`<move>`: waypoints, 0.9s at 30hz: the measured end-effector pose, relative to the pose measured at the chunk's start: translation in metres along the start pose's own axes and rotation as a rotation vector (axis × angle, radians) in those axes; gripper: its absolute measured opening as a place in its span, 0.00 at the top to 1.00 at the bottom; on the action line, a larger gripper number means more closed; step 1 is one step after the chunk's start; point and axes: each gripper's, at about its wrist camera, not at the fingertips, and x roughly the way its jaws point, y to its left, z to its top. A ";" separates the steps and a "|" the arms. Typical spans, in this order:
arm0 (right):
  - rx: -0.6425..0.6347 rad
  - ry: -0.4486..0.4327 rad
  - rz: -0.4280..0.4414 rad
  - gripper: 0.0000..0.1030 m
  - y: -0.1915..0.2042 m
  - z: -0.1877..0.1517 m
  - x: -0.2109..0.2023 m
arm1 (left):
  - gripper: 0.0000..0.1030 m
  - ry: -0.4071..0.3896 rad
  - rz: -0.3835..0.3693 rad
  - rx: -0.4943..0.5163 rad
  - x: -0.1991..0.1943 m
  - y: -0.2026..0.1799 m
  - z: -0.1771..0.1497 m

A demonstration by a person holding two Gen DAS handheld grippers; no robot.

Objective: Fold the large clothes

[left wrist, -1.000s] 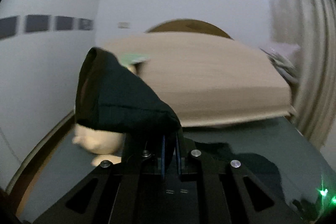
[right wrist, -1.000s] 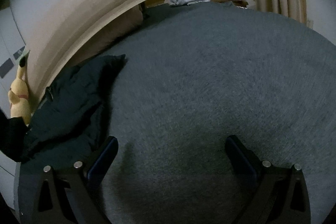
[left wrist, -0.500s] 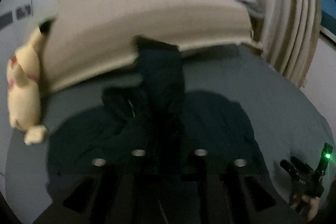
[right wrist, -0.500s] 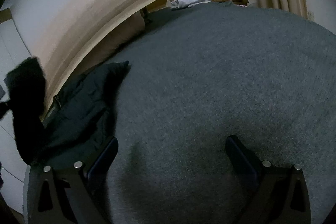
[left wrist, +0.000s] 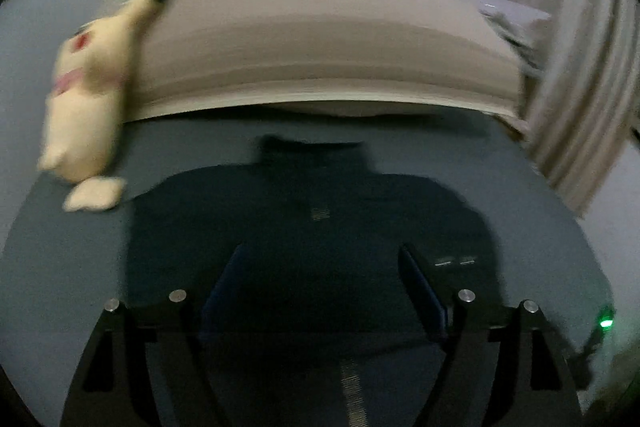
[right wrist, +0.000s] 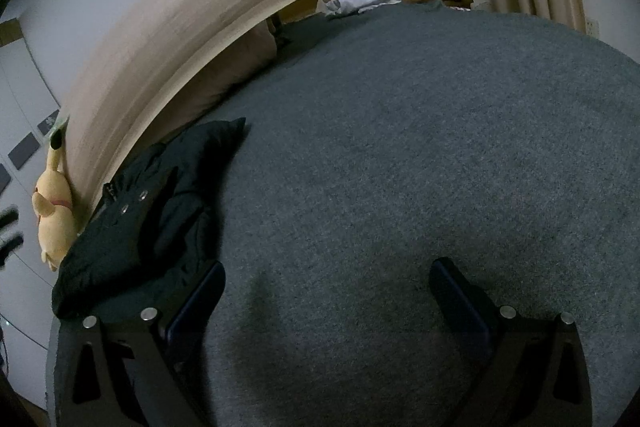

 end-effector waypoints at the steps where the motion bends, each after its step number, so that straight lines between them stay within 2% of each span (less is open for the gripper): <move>1: 0.001 0.012 -0.008 0.01 0.002 0.003 -0.002 | 0.23 0.005 0.042 -0.028 -0.004 0.023 -0.009; 3: 0.021 0.026 -0.010 0.12 0.006 0.010 -0.009 | 0.23 0.009 0.089 -0.058 -0.010 0.053 -0.022; 4: 0.032 0.019 0.053 0.14 0.016 0.016 -0.019 | 0.23 0.002 0.119 -0.078 -0.013 0.071 -0.032; 6: -0.010 0.001 0.122 0.14 0.045 0.027 -0.033 | 0.23 -0.004 0.179 -0.107 -0.017 0.101 -0.049; 9: -0.083 0.078 0.248 0.14 0.097 0.044 -0.024 | 0.23 0.013 0.215 -0.185 -0.018 0.137 -0.073; 11: -0.115 0.123 0.251 0.15 0.122 0.050 -0.006 | 0.23 0.023 0.202 -0.256 -0.022 0.157 -0.091; 13: -0.112 0.195 0.217 0.15 0.138 0.053 0.024 | 0.23 0.025 0.198 -0.292 -0.028 0.170 -0.108; 15: -0.118 0.269 0.189 0.22 0.150 0.051 0.051 | 0.22 0.024 0.203 -0.309 -0.036 0.179 -0.118; 16: -0.137 0.296 0.172 0.27 0.156 0.048 0.061 | 0.23 0.026 0.205 -0.317 -0.038 0.185 -0.125; 18: -0.182 0.358 0.121 0.49 0.165 0.042 0.078 | 0.22 0.026 0.210 -0.332 -0.040 0.194 -0.131; 19: -0.201 0.373 0.102 0.73 0.168 0.041 0.081 | 0.22 0.025 0.210 -0.344 -0.042 0.200 -0.135; 20: -0.236 0.377 0.076 0.83 0.175 0.043 0.081 | 0.22 0.024 0.206 -0.356 -0.044 0.205 -0.136; 22: -0.329 0.336 0.049 0.90 0.196 0.055 0.068 | 0.22 0.015 0.204 -0.375 -0.045 0.212 -0.134; 23: -0.368 0.302 0.048 0.90 0.206 0.063 0.057 | 0.22 0.009 0.204 -0.380 -0.046 0.213 -0.133; 27: -0.520 0.087 0.026 0.91 0.249 0.096 0.005 | 0.22 -0.005 0.198 -0.368 -0.041 0.211 -0.124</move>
